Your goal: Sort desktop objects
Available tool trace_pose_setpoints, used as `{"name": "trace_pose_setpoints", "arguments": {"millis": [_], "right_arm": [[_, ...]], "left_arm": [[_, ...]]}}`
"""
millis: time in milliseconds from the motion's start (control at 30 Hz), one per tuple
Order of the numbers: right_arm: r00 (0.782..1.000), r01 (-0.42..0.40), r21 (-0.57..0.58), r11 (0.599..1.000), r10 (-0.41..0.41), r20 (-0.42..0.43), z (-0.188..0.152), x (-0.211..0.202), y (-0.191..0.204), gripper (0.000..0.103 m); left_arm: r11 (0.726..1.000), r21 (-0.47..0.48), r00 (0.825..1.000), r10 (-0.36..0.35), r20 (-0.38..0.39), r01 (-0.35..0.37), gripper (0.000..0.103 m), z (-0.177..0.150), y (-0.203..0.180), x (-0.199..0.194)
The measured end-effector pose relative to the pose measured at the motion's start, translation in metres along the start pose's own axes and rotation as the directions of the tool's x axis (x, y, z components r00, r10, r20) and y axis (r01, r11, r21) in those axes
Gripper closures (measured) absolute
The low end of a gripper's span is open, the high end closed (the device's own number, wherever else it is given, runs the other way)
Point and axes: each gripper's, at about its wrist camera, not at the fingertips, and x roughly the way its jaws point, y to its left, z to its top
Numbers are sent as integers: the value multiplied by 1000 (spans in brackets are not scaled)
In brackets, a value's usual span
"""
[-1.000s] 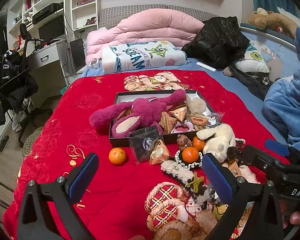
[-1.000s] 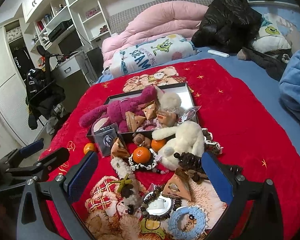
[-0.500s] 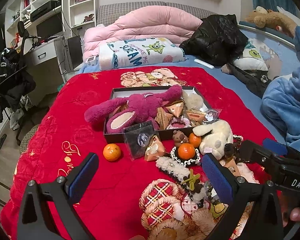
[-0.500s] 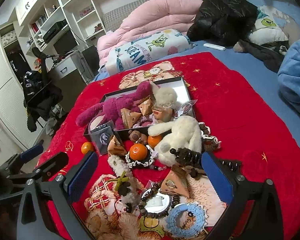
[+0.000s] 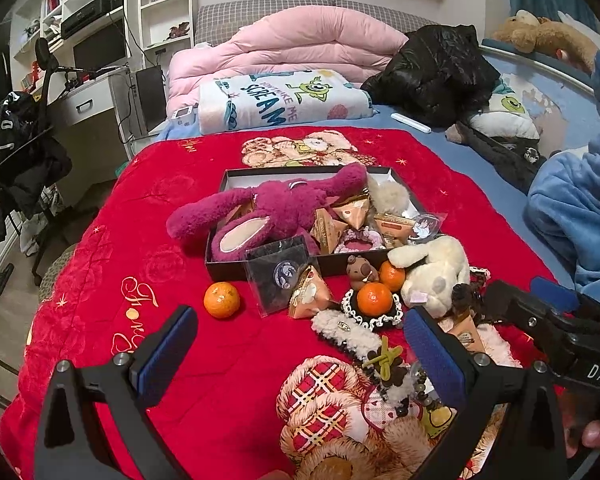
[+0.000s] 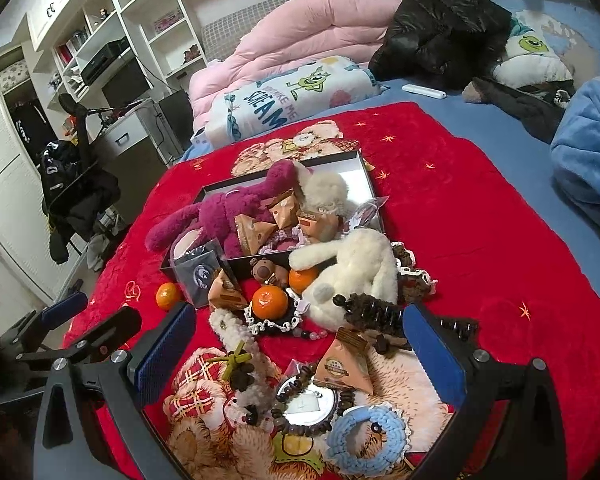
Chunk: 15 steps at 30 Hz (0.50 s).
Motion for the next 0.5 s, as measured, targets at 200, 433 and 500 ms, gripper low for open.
{"name": "trace_pose_setpoints", "arguments": {"millis": [200,433,500], "right_arm": [[1000,-1,0,1000,1,-6,0,1,0,0],[1000,13,5,1000,-13,-20,-2,5,-1,0],[1000,17,1,1000,-17,-18,-3,5,-1,0]], "left_arm": [[1000,-1,1000,1,-7,-1,0,-1,0,1],[1000,-5,1000,0,-25,0,0,-3,-1,6],[1000,-6,999,2,-33,-2,0,-3,-1,9]]}}
